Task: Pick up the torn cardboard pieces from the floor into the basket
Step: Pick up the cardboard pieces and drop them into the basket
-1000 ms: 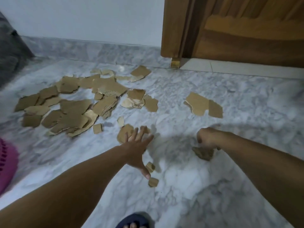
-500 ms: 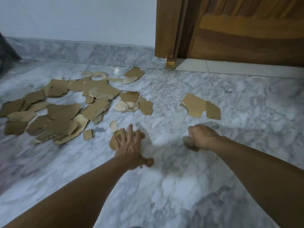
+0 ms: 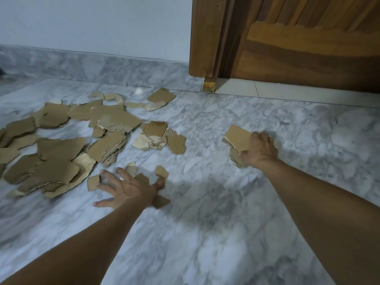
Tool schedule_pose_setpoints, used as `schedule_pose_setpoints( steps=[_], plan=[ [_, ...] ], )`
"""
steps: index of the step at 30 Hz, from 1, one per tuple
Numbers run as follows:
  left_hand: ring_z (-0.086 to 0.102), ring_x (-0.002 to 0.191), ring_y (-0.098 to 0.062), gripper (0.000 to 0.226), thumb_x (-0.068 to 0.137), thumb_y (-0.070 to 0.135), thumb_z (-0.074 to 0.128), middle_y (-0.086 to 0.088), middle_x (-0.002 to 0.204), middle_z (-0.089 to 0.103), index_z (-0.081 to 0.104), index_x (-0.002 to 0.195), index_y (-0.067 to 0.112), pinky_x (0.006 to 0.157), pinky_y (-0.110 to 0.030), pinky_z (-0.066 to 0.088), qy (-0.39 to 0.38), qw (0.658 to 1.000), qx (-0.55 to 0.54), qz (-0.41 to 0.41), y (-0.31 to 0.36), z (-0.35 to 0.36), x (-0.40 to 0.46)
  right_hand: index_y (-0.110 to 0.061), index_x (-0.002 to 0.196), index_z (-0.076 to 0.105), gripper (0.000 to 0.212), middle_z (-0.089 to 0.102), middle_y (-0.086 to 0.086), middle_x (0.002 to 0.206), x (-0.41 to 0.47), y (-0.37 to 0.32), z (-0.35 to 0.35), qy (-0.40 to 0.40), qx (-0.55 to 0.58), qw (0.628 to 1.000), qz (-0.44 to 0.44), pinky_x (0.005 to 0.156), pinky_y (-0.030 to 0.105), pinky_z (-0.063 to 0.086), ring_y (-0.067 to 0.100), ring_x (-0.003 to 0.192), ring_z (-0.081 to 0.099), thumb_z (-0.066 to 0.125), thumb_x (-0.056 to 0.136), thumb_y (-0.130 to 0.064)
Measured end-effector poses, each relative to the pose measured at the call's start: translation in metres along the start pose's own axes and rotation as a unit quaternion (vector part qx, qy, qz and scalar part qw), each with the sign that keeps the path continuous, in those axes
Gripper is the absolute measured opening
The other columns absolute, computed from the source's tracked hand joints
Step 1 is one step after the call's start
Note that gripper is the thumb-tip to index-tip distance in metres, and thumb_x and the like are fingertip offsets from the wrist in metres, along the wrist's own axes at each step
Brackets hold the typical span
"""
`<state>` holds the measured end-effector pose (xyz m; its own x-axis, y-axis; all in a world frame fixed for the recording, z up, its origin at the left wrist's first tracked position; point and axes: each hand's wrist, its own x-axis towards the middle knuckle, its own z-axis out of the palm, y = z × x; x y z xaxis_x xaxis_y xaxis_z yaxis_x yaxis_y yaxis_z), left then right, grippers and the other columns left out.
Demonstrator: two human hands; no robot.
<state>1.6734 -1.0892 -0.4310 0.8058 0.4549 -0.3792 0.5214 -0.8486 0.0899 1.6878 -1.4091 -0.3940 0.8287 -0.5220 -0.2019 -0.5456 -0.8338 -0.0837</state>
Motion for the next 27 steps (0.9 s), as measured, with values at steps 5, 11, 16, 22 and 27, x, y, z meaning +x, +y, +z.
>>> schedule_pose_setpoints(
  steps=[5,11,16,22,27],
  plan=[
    [-0.002,0.144,-0.043,0.131,0.06,0.084,0.058,-0.016,0.158,-0.012,-0.003,0.152,0.014,0.109,-0.067,0.017,0.02,0.999,-0.018,-0.024,-0.003,-0.005,0.014,-0.021,0.145,0.025,0.107,0.024,0.016,0.152,0.017,0.009,0.007,-0.087,0.093,0.989,0.074,0.112,0.053,0.028,0.04,0.14,0.023,0.074,0.063,-0.069],
    [0.02,0.137,-0.039,0.114,0.056,0.088,0.055,-0.021,0.15,0.019,0.024,0.14,0.018,0.102,-0.052,0.031,0.006,1.0,0.016,0.016,-0.012,-0.009,0.029,-0.04,0.153,0.006,0.109,0.002,0.007,0.163,0.015,-0.019,0.021,-0.164,0.03,0.986,-0.002,0.116,0.055,0.02,0.039,0.148,0.006,0.06,0.067,-0.081],
    [0.026,0.134,-0.036,0.095,0.065,0.082,0.056,-0.017,0.142,0.029,0.034,0.135,0.02,0.101,-0.05,0.031,0.024,0.999,0.004,0.034,-0.017,-0.01,0.031,-0.04,0.145,0.025,0.078,0.018,0.008,0.154,-0.009,-0.05,0.025,-0.136,-0.006,0.989,-0.067,0.103,0.05,0.036,0.041,0.134,0.03,0.059,0.08,-0.067],
    [0.023,0.135,-0.035,0.091,0.058,0.069,0.071,-0.013,0.151,0.02,0.039,0.129,0.022,0.106,-0.05,0.025,0.13,0.987,-0.092,0.036,-0.036,-0.019,0.039,-0.035,0.148,0.023,0.107,0.023,0.007,0.152,-0.012,-0.073,0.021,-0.095,0.044,0.986,-0.128,0.104,0.049,0.039,0.036,0.134,0.031,0.081,0.063,-0.061],
    [0.015,0.141,-0.035,0.125,0.046,0.083,0.067,-0.015,0.156,0.009,0.026,0.143,0.015,0.11,-0.053,0.021,0.126,0.99,-0.064,-0.023,-0.058,-0.023,0.052,-0.035,0.154,-0.002,0.137,-0.001,0.0,0.164,0.007,-0.077,0.017,-0.161,0.029,0.982,-0.097,0.114,0.055,0.016,0.036,0.148,0.005,0.084,0.052,-0.067]
  ],
)
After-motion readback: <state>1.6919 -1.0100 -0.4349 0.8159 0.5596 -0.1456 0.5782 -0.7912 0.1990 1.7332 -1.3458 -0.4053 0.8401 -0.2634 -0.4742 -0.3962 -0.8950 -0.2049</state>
